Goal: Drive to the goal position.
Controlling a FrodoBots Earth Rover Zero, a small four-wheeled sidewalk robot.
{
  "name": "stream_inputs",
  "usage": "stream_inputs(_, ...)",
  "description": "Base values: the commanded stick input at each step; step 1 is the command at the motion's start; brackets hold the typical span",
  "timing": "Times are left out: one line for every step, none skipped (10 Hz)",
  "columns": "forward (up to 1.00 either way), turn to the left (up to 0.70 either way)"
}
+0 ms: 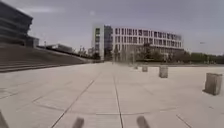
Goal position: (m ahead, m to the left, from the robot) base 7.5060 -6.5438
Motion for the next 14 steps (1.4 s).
stream_inputs(0.7,-0.27)
stream_inputs(0.7,-0.27)
stream_inputs(0.7,-0.27)
stream_inputs(0.7,-0.27)
stream_inputs(0.7,-0.27)
stream_inputs(0.7,-0.27)
stream_inputs(0.7,-0.27)
stream_inputs(0.7,-0.27)
stream_inputs(0.7,-0.27)
stream_inputs(0.7,-0.27)
stream_inputs(0.7,-0.27)
stream_inputs(0.7,-0.27)
stream_inputs(0.7,-0.27)
stream_inputs(0.7,-0.27)
